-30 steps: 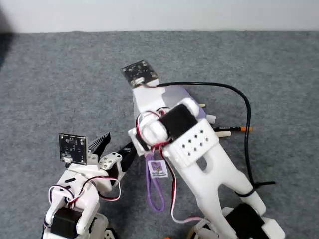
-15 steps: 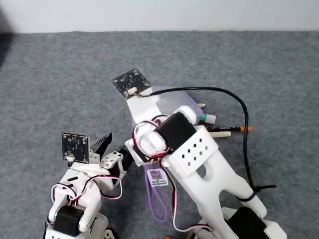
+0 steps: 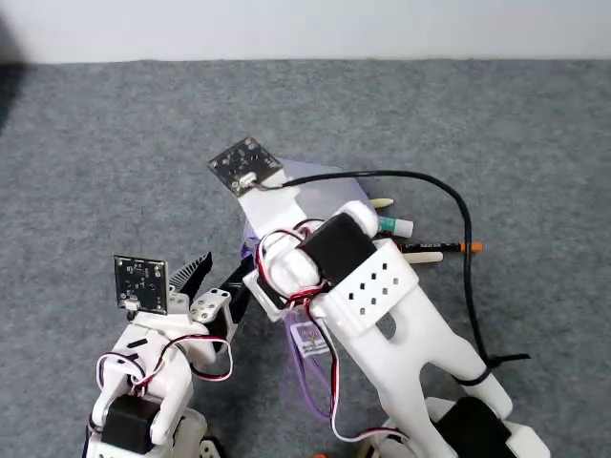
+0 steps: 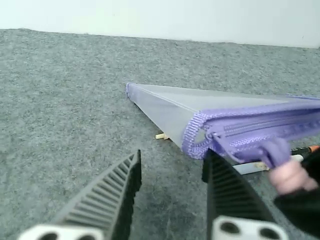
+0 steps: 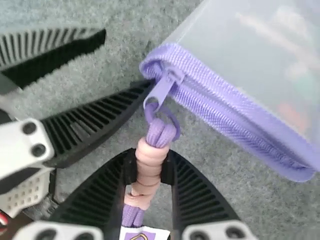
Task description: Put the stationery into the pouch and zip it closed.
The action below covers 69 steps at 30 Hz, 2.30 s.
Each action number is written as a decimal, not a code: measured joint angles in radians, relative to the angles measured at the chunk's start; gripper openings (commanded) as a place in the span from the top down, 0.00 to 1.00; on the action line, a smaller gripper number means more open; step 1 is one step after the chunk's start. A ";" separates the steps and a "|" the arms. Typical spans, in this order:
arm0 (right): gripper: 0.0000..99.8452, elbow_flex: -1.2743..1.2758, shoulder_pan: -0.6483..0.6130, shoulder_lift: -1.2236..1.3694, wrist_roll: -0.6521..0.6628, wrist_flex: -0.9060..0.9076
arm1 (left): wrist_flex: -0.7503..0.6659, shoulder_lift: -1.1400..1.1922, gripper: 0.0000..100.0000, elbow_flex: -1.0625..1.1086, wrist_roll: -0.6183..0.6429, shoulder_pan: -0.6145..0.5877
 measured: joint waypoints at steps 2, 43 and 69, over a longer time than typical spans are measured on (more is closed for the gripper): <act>0.99 0.051 0.000 -0.031 0.006 0.000 | 0.000 0.006 0.81 -0.003 0.000 0.000; 0.99 0.207 0.000 -0.163 0.009 -0.038 | 0.043 0.000 0.82 -0.048 -0.058 0.163; 0.99 0.167 0.031 -0.278 0.190 -0.178 | 0.057 0.008 0.82 -0.150 -0.109 0.163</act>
